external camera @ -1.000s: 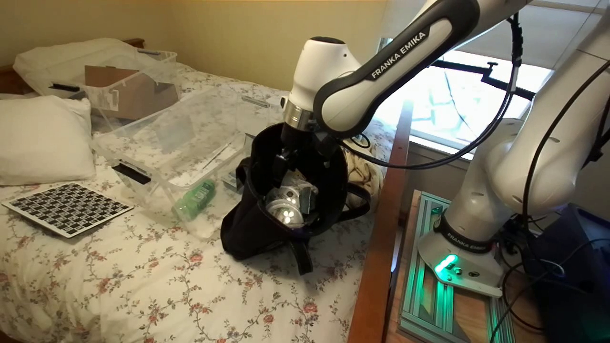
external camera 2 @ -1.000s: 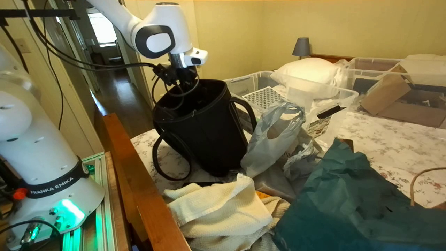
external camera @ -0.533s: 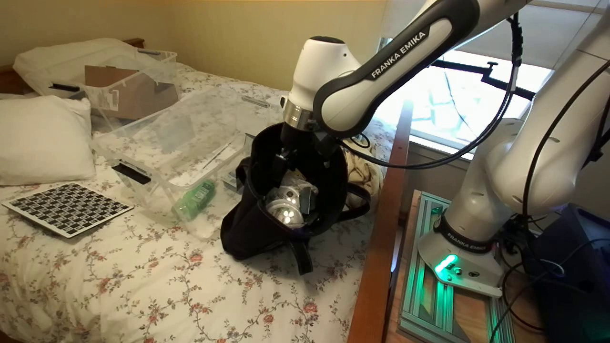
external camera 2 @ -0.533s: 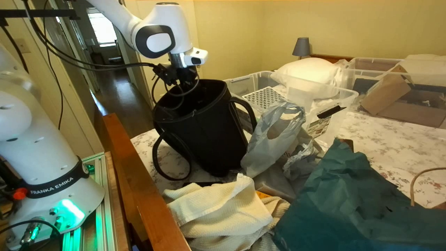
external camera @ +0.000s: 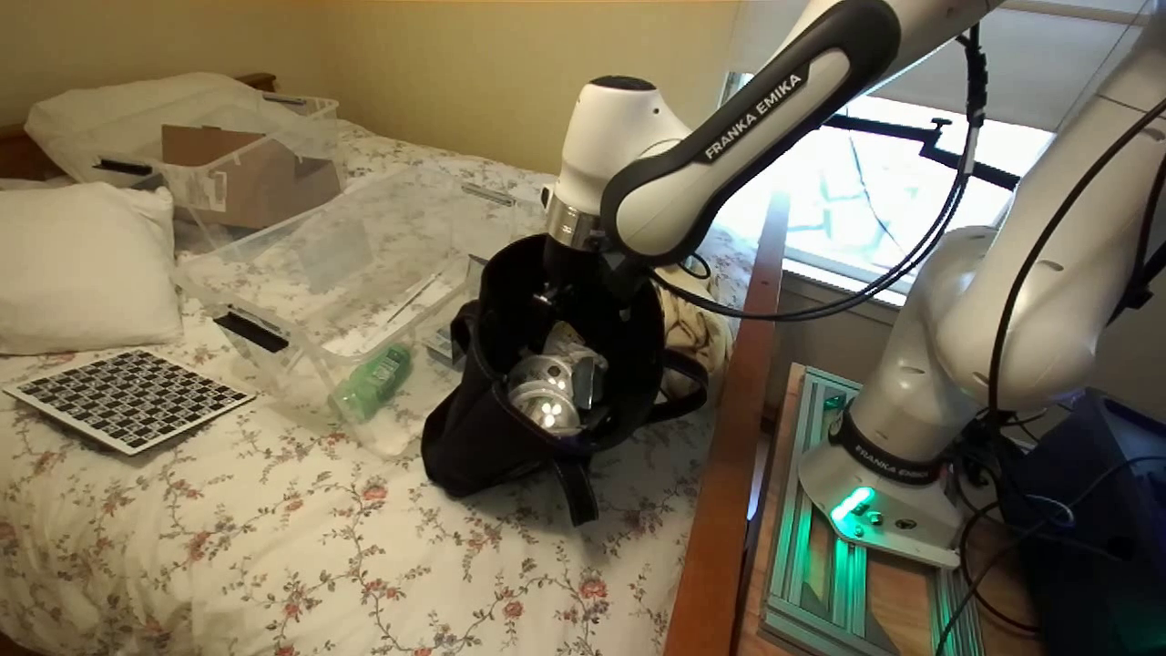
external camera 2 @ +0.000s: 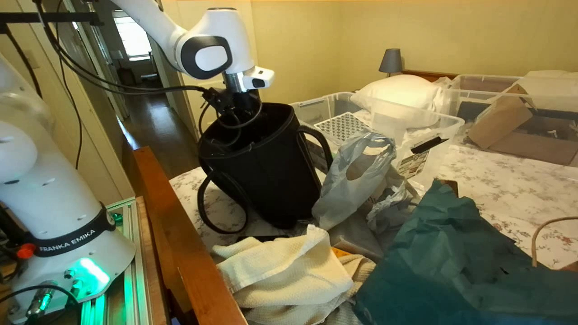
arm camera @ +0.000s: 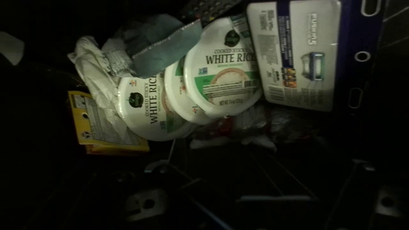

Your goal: Remove the white cloth from the black bag

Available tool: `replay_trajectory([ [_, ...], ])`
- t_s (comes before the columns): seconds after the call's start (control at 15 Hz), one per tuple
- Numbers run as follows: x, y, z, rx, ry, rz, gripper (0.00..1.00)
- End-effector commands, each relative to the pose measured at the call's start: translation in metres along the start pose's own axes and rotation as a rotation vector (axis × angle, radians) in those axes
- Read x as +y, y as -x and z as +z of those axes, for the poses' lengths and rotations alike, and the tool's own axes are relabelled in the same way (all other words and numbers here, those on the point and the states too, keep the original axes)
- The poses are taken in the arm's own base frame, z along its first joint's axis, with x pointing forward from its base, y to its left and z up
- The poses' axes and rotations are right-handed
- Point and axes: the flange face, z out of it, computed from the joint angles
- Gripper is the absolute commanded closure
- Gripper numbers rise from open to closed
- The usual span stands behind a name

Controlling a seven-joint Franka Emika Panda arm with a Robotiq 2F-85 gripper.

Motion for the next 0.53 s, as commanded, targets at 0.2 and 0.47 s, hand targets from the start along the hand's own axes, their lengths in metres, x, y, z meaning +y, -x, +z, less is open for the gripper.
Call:
replay_trajectory([
  [0.2,0.045,-0.017,0.046,0.008,0.076,-0.091,0.00],
  [0.47,0.062,-0.028,0.073,0.007,0.089,-0.149,0.00],
])
